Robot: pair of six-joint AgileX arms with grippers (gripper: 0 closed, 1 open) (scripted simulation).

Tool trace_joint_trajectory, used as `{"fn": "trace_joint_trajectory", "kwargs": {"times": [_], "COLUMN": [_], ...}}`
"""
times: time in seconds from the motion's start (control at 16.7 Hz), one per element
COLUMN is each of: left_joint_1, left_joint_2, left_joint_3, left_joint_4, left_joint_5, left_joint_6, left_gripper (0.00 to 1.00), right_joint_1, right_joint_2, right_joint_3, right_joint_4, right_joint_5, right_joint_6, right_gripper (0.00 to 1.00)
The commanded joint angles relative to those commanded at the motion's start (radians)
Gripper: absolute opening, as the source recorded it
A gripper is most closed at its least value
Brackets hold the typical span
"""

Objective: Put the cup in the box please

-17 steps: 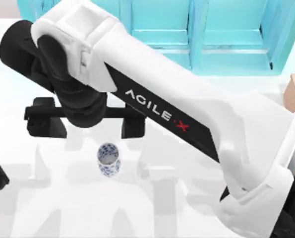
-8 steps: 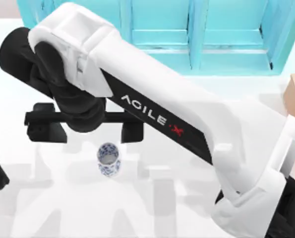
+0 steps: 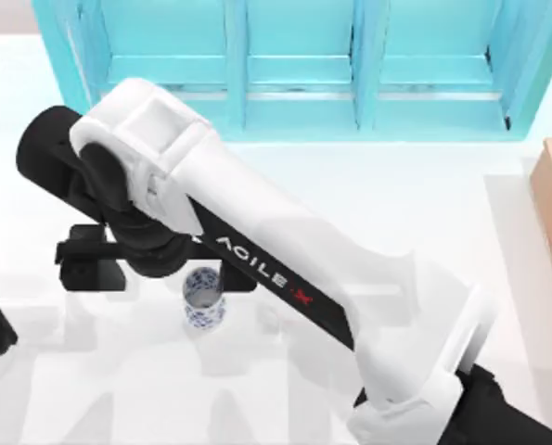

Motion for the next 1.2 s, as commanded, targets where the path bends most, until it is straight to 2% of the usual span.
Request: {"fn": "trace_joint_trajectory", "kwargs": {"times": [0.24,0.54,1.2], "left_joint_1": [0.000,0.000,0.000], "left_joint_2": [0.000,0.000,0.000], "left_joint_3": [0.000,0.000,0.000], "left_joint_4": [0.000,0.000,0.000], "left_joint_5": [0.000,0.000,0.000], "left_joint_6": [0.000,0.000,0.000], "left_gripper": [1.00,1.00,1.00], "right_joint_1": [-0.012,-0.013,-0.013], "right_joint_2": [0.130,0.144,0.144], "right_joint_3": [0.152,0.166,0.166], "right_joint_4": [-0.029,-0.032,-0.032], "right_joint_5": [0.001,0.001,0.001], "right_joint_6": [-0.012,-0.013,-0.013], "right_gripper": [1.00,1.00,0.17]}}
